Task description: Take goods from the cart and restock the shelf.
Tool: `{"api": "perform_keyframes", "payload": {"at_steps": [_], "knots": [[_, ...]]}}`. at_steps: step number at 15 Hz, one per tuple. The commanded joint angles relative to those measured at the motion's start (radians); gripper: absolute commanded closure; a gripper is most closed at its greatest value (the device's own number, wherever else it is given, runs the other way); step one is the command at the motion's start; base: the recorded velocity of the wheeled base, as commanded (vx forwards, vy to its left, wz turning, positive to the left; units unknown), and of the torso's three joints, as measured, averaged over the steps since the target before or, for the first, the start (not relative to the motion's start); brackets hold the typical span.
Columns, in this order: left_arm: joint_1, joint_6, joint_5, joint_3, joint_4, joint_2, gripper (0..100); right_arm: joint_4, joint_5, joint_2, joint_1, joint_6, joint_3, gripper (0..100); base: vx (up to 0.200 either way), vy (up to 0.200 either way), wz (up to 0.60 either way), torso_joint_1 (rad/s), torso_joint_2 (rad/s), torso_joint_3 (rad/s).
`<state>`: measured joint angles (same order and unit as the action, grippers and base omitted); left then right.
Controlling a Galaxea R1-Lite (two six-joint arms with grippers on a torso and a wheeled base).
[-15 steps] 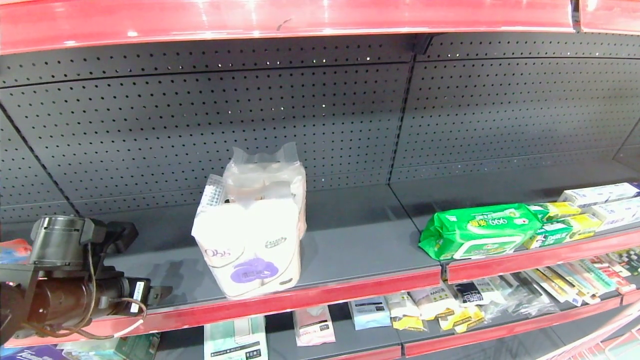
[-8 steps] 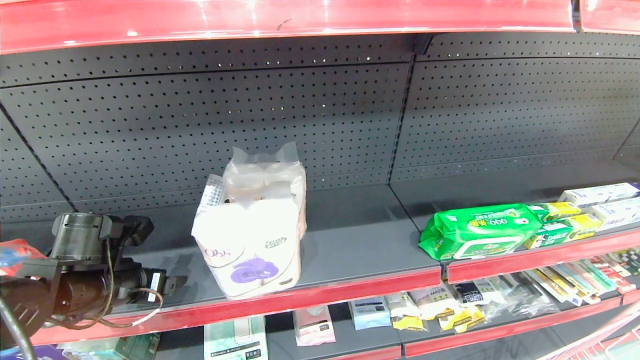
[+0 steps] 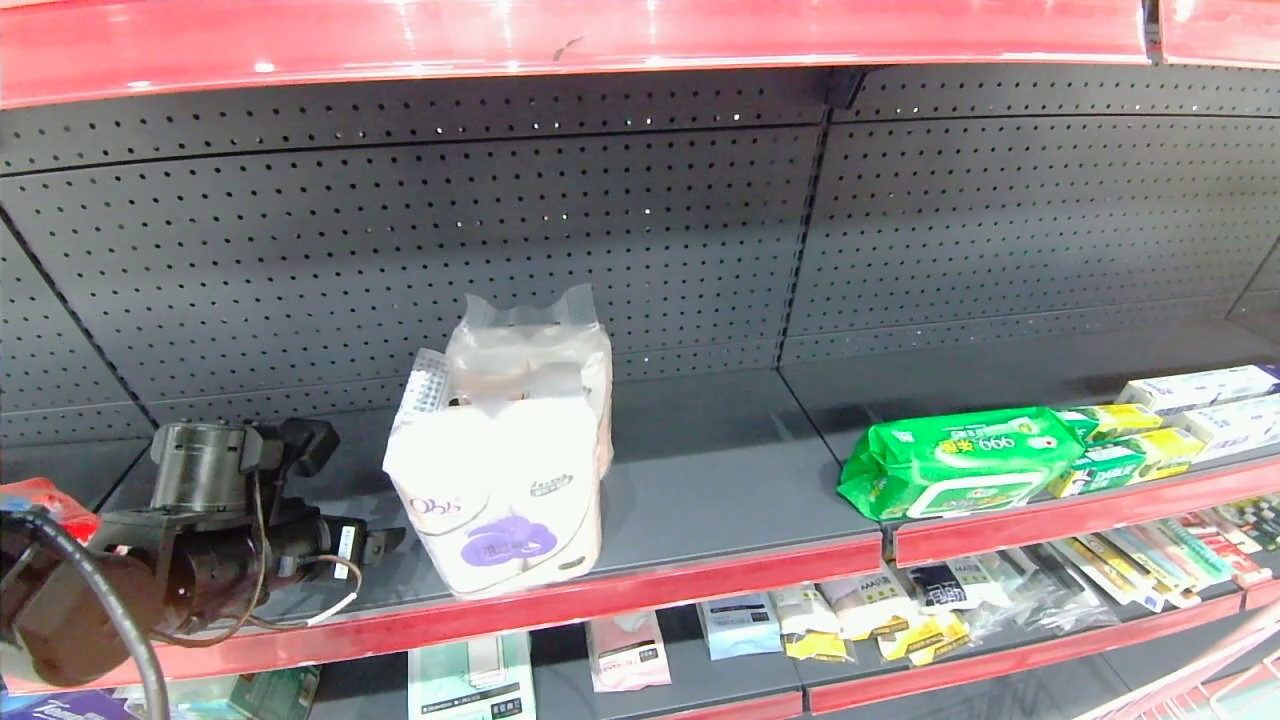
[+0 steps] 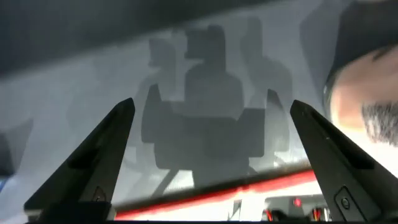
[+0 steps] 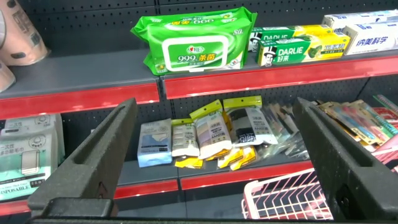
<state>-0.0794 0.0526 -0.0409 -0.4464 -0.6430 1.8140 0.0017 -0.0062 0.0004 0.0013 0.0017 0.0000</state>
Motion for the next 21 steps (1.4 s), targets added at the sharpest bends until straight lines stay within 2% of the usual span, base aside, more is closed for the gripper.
{"api": "perform_keyframes", "payload": {"at_steps": [1, 7, 11, 21], "knots": [[-0.013, -0.011, 0.003, -0.002, -0.032, 0.030, 0, 0.000, 0.000, 0.000, 0.000, 0.000, 0.000, 0, 0.000, 0.000, 0.00, 0.000, 0.00, 0.000], [-0.034, -0.016, 0.006, -0.005, -0.127, 0.088, 0, 0.000, 0.000, 0.001, 0.000, 0.001, 0.000, 0, 0.000, 0.000, 0.00, 0.000, 0.00, 0.000], [-0.082, -0.017, 0.007, -0.012, -0.133, 0.105, 0, 0.000, 0.000, 0.000, 0.000, 0.001, 0.000, 0, 0.000, 0.000, 0.00, 0.000, 0.00, 0.000], [-0.100, -0.016, 0.013, -0.055, -0.127, 0.137, 0, 0.000, 0.000, 0.000, 0.000, 0.000, 0.000, 0, 0.000, 0.000, 0.00, 0.000, 0.00, 0.000]]}}
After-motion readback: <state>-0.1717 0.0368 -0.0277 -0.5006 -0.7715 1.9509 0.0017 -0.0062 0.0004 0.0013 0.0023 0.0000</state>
